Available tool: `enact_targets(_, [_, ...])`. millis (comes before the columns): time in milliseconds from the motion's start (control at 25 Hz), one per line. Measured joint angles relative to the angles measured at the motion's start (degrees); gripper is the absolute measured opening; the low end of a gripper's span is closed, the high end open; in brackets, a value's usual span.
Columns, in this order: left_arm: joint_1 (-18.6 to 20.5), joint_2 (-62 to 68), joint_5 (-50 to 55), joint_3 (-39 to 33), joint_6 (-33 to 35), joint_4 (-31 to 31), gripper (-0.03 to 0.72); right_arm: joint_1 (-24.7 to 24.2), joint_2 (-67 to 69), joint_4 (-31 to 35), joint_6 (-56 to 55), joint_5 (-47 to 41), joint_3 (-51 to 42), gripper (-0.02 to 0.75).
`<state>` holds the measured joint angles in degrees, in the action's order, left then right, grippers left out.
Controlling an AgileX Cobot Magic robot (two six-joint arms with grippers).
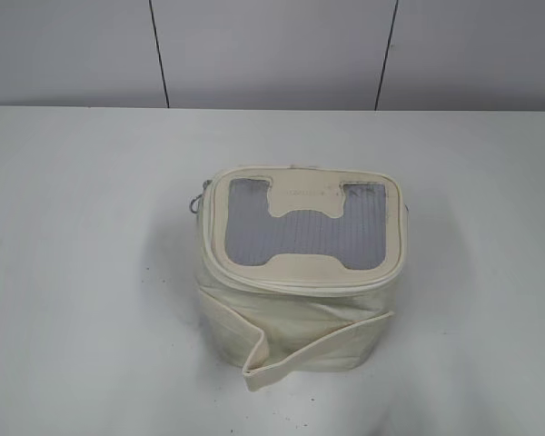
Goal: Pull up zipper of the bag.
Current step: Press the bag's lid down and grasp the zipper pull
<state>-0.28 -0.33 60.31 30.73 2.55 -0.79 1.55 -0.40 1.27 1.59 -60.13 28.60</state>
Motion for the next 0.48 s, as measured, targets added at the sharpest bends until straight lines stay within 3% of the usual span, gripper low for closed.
enact_targets(480, [0.0, 0.0, 0.0, 0.0, 0.0, 0.0, 0.238, 0.0, 0.0, 0.0, 0.0, 0.0, 0.0, 0.480])
